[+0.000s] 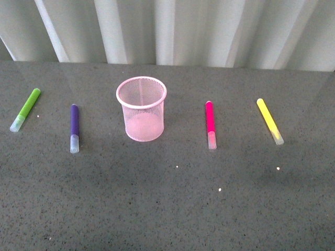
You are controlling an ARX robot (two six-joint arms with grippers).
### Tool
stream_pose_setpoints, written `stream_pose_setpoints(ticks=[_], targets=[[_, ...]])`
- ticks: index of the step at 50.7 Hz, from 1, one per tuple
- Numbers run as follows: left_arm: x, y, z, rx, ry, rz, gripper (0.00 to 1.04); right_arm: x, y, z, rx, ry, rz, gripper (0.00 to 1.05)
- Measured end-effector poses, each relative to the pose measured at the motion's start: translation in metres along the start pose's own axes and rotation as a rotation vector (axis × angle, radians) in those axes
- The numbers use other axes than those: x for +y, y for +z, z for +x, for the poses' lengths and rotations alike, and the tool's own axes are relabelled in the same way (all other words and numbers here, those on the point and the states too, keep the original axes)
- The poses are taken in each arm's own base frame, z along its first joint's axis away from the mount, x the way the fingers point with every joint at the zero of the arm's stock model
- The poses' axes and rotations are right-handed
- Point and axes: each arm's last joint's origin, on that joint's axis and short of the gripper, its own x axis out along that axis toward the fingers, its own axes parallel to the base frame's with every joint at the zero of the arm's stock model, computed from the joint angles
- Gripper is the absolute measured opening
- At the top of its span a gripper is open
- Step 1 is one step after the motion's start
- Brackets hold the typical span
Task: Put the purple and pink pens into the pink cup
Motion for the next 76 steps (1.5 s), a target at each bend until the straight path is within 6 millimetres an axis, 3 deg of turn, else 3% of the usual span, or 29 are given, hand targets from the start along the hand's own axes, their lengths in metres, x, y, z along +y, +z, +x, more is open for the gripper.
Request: stream_pose_setpoints(ticks=[32, 38, 41, 47, 57, 76], targets=[[0.000, 0.000, 0.000, 0.000, 0.002, 0.000, 0.98, 0.000, 0.000, 0.000, 0.000, 0.000, 0.000, 0.98], [0.001, 0.011, 0.005, -0.098, 0.456, -0.054, 0.98, 0.000, 0.000, 0.000, 0.000, -0.002, 0.000, 0.98], [0.006, 0.014, 0.008, -0.122, 0.526, -0.063, 0.98, 0.000, 0.000, 0.000, 0.000, 0.000, 0.000, 0.98], [0.022, 0.021, 0.022, -0.116, 0.560, -0.064, 0.98, 0.000, 0.000, 0.000, 0.000, 0.000, 0.000, 0.98], [0.043, 0.052, 0.057, -0.153, 0.491, -0.026, 0.98, 0.000, 0.000, 0.000, 0.000, 0.000, 0.000, 0.98], [0.066, 0.072, 0.120, -0.012, 0.335, 0.027, 0.98, 0.000, 0.000, 0.000, 0.000, 0.000, 0.000, 0.98]])
